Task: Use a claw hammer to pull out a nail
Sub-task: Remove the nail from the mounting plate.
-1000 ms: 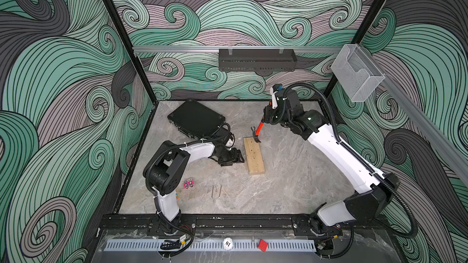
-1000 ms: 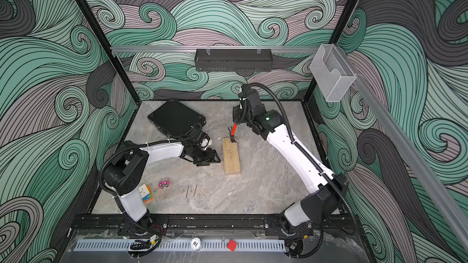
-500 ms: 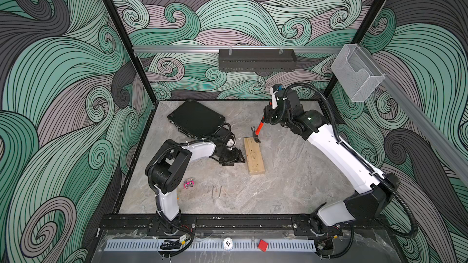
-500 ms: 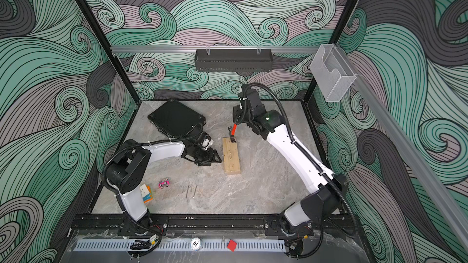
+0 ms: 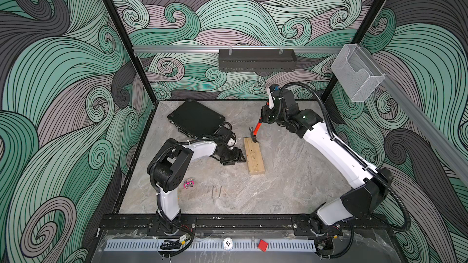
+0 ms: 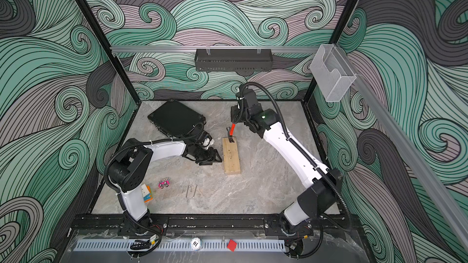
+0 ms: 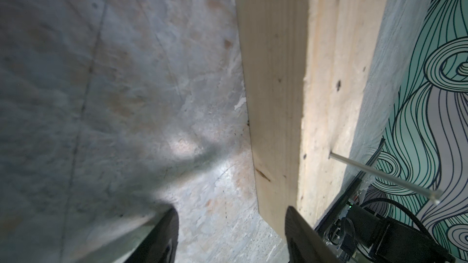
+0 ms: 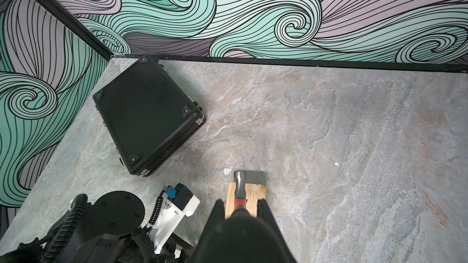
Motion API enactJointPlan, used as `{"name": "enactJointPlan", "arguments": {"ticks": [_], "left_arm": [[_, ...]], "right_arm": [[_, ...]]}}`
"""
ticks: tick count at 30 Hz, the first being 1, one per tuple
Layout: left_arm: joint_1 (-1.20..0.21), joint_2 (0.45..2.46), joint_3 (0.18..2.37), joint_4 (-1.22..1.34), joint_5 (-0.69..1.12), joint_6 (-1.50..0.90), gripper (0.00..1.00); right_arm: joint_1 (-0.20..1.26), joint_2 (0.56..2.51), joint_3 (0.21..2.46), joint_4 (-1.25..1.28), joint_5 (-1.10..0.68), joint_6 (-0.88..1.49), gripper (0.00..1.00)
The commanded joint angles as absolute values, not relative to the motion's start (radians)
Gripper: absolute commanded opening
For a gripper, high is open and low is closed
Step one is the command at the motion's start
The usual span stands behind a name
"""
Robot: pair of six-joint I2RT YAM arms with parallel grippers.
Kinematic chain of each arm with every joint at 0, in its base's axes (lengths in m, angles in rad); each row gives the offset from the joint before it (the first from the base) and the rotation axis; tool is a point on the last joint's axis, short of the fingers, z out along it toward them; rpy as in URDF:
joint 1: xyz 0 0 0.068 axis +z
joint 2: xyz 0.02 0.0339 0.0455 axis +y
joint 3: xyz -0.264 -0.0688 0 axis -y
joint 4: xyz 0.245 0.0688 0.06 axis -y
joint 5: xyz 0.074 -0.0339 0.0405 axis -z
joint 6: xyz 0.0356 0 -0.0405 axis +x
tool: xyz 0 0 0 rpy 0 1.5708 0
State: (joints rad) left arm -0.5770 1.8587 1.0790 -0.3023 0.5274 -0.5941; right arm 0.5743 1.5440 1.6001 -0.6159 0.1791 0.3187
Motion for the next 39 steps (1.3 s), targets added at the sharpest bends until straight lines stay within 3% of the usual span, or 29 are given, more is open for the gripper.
{"name": "enactJointPlan", "arguments": {"ticks": [1, 17, 28, 39], "left_arm": [[-0.569, 1.883, 1.113, -0.318, 0.538, -0.583, 0.64], [-0.587, 1.950, 1.201, -0.315, 0.616, -0.563, 0.57], [-0.592, 2.008, 1.257, -0.399, 0.566, -0.562, 0.39], [-0.593, 2.026, 1.279, -0.419, 0.559, -0.564, 0.30]], "right_arm": [[0.570, 1.532, 1.617, -0.525, 0.172, 0.336, 0.00], [0.570, 1.533, 1.582, -0.514, 0.180, 0.345, 0.00], [0.570, 1.523, 1.514, -0.472, 0.192, 0.367, 0.00], [0.570, 1.522, 1.482, -0.450, 0.195, 0.383, 0.00]]}}
